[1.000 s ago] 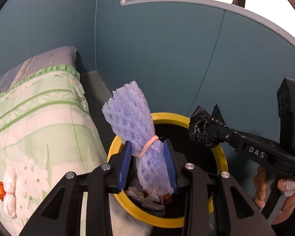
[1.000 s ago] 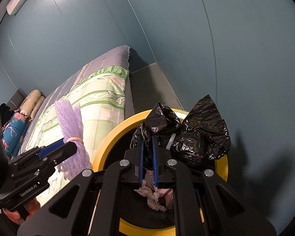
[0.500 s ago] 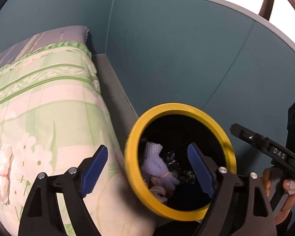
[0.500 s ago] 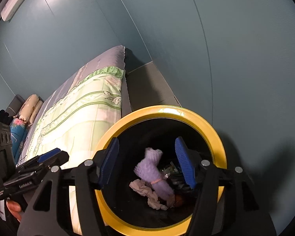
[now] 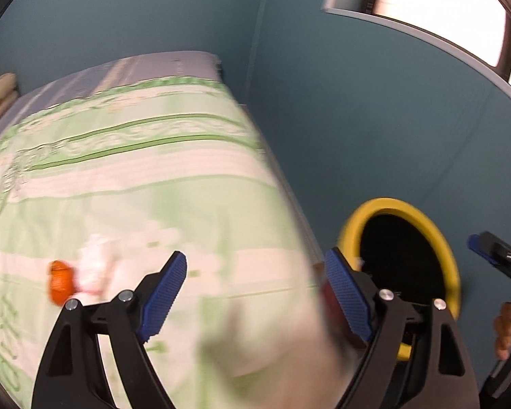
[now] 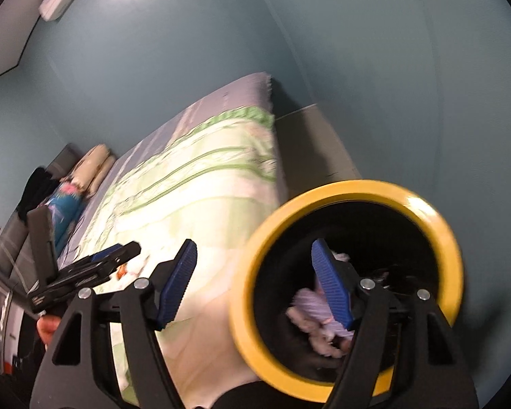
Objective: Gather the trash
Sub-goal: 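Move both tools back over the orange peel and white tissue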
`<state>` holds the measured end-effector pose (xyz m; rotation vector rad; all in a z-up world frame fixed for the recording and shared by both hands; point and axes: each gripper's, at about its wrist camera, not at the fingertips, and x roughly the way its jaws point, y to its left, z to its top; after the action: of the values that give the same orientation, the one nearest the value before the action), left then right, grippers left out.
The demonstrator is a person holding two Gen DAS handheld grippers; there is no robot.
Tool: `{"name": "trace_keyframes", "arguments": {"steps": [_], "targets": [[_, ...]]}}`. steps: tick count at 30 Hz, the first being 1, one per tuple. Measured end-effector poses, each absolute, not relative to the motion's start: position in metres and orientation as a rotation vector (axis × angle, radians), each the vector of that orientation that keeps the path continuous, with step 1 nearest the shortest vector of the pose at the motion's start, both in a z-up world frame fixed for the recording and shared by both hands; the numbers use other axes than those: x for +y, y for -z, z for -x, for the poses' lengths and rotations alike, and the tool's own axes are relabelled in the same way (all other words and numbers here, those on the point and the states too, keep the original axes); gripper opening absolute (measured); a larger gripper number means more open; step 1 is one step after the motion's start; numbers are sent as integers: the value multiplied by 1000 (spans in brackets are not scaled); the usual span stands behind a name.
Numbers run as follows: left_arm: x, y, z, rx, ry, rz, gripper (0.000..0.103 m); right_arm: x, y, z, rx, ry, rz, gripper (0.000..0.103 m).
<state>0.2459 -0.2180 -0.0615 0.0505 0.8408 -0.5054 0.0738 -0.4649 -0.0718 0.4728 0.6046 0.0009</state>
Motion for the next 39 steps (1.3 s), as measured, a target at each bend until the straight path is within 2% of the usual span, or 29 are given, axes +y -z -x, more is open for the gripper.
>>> {"name": "trace_keyframes", "arguments": {"steps": [17, 25, 39], "targets": [[-44, 105, -300, 903, 178, 25, 80, -316, 73, -139, 734, -264, -328, 67], [-11, 141, -321, 969, 120, 41, 80, -266, 87, -163, 811, -343, -272, 67], [-10, 163, -345, 1016, 108, 20, 80, -200, 117, -206, 919, -437, -183, 67]]}}
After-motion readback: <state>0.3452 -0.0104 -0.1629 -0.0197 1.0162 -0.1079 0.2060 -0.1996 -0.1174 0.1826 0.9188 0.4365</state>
